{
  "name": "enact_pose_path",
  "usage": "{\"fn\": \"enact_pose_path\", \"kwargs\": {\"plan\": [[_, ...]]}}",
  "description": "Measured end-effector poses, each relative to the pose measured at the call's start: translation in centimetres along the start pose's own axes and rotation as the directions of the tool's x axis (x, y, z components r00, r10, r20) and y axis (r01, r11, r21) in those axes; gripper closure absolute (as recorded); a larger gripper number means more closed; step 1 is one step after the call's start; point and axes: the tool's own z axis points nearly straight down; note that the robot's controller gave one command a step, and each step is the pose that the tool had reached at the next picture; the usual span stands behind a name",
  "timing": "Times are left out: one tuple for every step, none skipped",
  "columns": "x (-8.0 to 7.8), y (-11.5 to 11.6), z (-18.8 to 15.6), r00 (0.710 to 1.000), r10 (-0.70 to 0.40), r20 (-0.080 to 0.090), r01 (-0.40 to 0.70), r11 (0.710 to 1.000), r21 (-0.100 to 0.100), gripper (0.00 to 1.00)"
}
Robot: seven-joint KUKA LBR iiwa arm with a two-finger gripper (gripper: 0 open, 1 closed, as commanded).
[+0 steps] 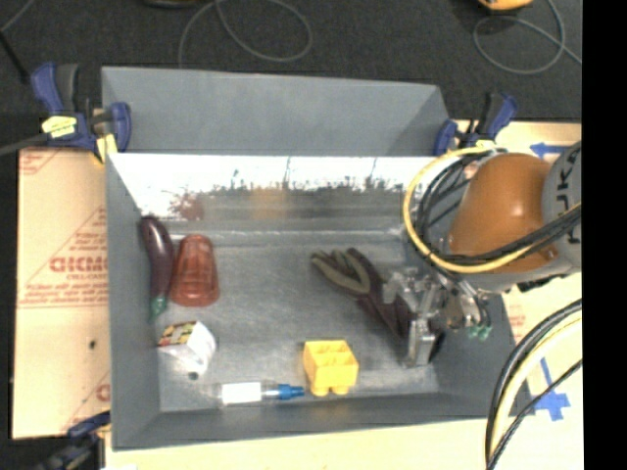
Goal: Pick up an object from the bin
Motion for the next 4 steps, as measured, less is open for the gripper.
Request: {"fn": "enact_pose_path", "kwargs": {"plan": [[-0.2,0.0,-0.4,1.0,-0.003,0.008,0.003,1.0,0.001,0.0],[-4.0,-0.5,1.5,1.0,-0.01,0.011,0.01,1.0,0.003,0.0],[-12.1,-0.9,6.5,0.985,-0.17,0.015,0.17,0.985,0.006,1.0],[-12.1,-0.9,6.5,0.985,-0.171,0.015,0.171,0.985,0.006,1.0]]}}
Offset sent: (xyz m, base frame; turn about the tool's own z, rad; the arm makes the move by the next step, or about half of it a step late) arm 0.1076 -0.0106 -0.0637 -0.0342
